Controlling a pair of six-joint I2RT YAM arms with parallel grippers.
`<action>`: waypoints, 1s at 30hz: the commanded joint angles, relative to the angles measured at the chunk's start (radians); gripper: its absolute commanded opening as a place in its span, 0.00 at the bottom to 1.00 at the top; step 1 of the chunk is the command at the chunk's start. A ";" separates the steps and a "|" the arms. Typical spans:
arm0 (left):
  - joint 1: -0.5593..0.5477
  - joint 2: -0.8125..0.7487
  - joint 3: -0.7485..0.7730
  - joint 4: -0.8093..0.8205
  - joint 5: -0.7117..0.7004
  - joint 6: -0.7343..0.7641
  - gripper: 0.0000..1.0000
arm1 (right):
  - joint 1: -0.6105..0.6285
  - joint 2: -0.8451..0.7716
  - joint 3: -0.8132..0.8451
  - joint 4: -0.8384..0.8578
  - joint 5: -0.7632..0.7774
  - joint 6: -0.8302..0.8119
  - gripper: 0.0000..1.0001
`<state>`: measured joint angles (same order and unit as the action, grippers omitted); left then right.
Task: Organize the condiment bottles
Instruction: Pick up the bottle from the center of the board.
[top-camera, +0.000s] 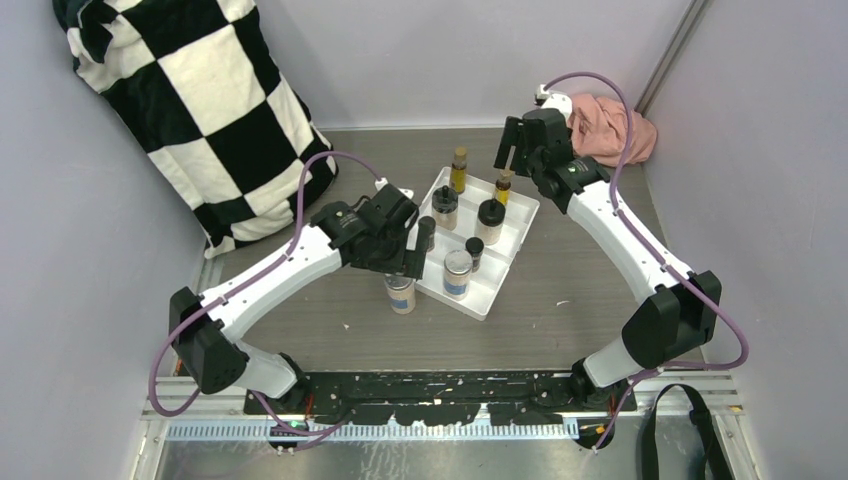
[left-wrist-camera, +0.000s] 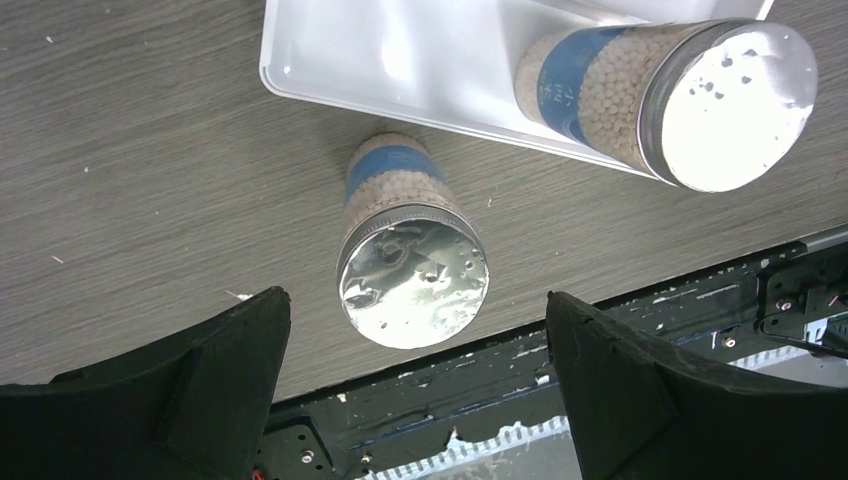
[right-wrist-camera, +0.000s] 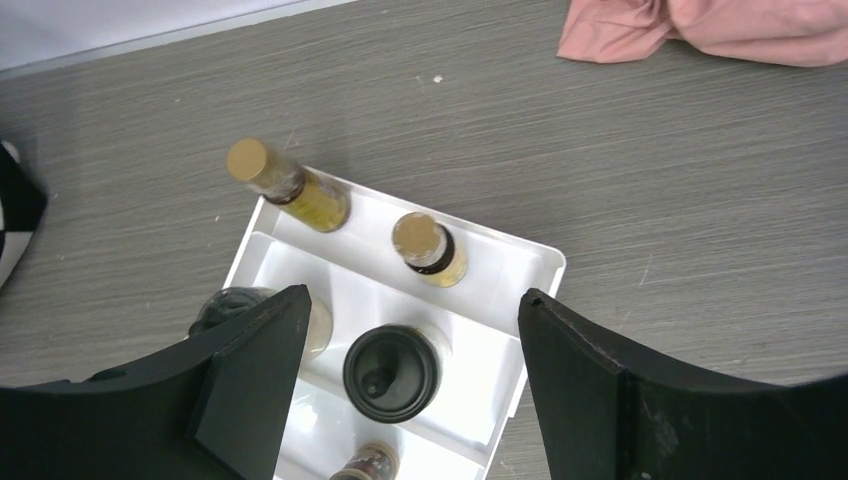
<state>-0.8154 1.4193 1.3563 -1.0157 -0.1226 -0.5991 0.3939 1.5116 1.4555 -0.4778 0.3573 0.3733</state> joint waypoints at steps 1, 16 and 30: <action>0.008 0.004 -0.015 0.033 0.034 -0.003 1.00 | -0.047 -0.013 0.004 0.030 0.038 0.019 0.82; 0.022 0.066 -0.034 0.049 0.024 0.030 0.96 | -0.085 -0.007 -0.006 0.046 0.012 0.026 0.82; 0.028 0.113 -0.009 0.033 -0.005 0.049 0.86 | -0.092 0.011 -0.012 0.062 0.000 0.027 0.82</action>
<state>-0.7918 1.5303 1.3231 -0.9836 -0.1097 -0.5674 0.3054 1.5135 1.4399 -0.4637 0.3573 0.3923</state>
